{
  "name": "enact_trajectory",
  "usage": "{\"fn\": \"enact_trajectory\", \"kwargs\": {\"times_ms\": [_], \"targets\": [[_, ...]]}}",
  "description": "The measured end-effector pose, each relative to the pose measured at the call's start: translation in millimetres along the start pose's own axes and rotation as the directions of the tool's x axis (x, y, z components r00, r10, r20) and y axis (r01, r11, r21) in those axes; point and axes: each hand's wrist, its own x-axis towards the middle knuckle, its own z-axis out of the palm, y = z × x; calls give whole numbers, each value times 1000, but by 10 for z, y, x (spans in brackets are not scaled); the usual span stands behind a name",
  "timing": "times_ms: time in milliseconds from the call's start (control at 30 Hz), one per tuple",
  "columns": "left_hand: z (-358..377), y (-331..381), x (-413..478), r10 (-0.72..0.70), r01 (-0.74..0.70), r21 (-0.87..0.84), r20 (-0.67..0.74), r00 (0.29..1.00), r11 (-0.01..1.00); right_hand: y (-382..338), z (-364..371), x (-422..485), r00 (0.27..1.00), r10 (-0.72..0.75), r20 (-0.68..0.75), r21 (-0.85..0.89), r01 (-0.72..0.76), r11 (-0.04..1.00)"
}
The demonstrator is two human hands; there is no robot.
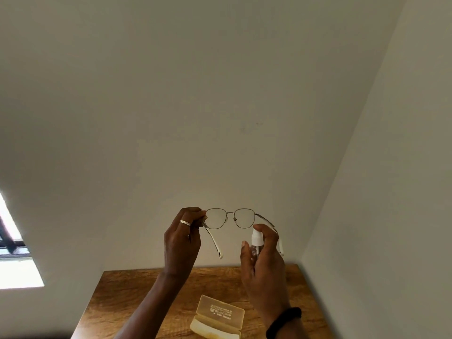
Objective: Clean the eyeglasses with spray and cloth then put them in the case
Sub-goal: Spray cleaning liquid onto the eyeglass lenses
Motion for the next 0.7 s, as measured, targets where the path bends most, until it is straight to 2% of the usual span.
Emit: {"fn": "enact_trajectory", "kwargs": {"times_ms": [500,700], "targets": [[-60,-23,2,-4,4,12,-5,1000,1000,48,11,3,995,-98,15,-53,98,994],[-174,-81,-25,-28,29,32,-16,999,999,62,170,-120,976,-158,147,21,157,987]]}}
